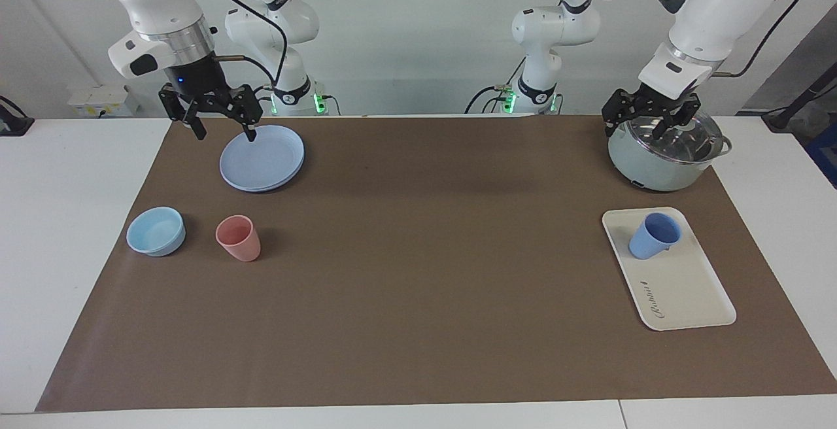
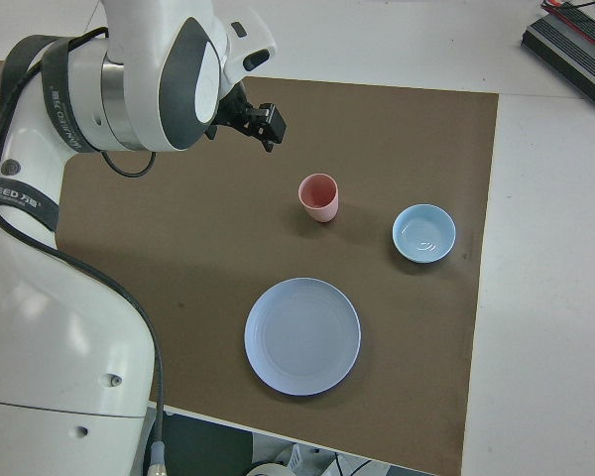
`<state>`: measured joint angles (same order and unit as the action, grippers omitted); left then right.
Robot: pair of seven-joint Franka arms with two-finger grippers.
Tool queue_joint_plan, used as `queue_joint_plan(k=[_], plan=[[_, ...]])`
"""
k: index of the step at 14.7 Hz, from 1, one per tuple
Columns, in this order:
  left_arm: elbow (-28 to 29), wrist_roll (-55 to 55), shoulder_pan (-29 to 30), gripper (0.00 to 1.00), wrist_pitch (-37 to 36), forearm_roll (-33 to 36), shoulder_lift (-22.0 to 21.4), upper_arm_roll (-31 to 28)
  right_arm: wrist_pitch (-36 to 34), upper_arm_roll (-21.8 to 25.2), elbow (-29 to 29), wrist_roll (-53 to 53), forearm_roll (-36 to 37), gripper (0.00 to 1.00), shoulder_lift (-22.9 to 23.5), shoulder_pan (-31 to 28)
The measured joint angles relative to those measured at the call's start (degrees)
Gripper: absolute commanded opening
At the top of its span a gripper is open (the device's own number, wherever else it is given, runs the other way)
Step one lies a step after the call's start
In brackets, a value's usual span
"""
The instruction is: Place cup on tray
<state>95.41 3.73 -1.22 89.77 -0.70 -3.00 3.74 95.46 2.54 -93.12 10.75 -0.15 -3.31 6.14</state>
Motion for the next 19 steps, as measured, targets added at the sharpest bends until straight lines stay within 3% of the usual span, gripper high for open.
queue_joint_plan(k=[4,19], plan=[[0.0,0.0,0.0,1.0,0.0,0.0,0.0,0.0,-3.35,0.11,4.65,-0.11,0.13,0.98,2.65,-1.56],[0.72,-1.57,0.02,1.0,4.21,0.0,0.01,-0.03,-4.89,-0.55,2.55,-1.07,-0.94,0.99,2.56,-1.2]])
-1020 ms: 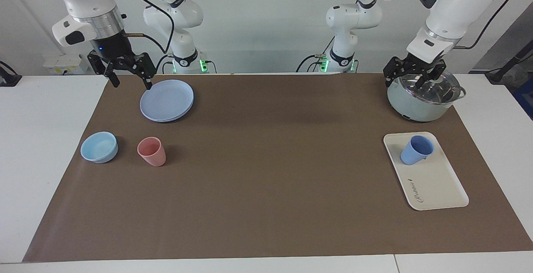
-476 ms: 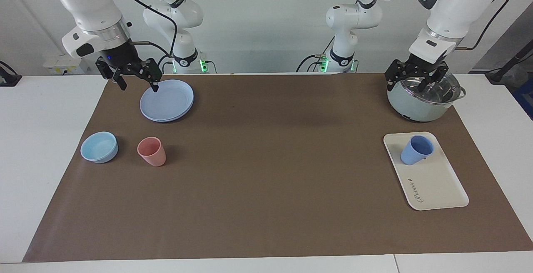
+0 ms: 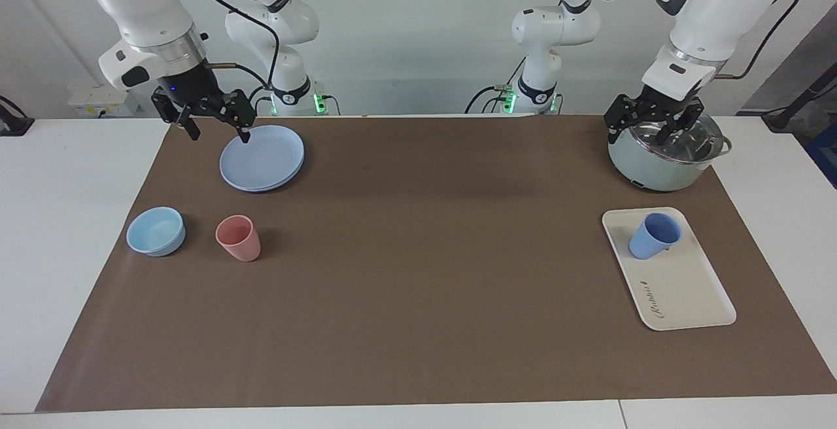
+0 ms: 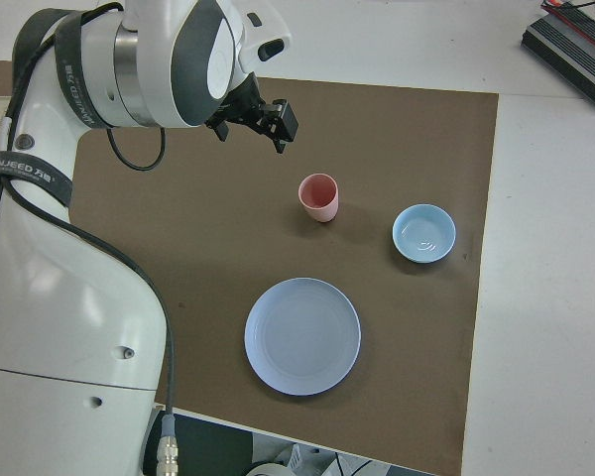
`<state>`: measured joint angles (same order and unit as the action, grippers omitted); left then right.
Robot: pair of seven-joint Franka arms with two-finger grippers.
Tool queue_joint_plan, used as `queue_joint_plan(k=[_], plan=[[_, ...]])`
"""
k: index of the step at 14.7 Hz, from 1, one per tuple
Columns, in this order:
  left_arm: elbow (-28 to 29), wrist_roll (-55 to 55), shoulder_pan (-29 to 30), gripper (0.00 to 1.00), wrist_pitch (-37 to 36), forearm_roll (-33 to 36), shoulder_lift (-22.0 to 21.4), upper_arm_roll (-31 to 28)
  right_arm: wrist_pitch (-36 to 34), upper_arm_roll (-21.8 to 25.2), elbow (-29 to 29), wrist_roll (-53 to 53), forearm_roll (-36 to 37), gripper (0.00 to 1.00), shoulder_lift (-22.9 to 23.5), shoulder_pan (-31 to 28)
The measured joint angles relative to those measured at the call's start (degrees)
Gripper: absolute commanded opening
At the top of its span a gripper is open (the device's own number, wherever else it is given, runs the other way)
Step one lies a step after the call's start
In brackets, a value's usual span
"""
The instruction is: Place cup on tray
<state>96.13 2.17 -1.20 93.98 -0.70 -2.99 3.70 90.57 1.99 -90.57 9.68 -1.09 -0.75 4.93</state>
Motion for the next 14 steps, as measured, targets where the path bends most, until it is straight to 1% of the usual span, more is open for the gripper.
queue_joint_plan(k=[4,8,14], plan=[[0.02,-0.01,0.01,1.0,0.0,0.0,0.0,0.0,-0.03,-0.11,-0.02,-2.51,0.0,0.99,-0.23,0.01],[0.02,-0.01,0.01,1.0,0.0,0.0,0.0,0.0,-1.97,-0.23,-0.18,-2.73,0.0,0.99,-1.49,0.01],[0.02,-0.02,0.01,1.0,0.0,0.0,0.0,0.0,-2.06,-0.26,-0.6,-2.77,0.0,0.99,-1.88,0.09]])
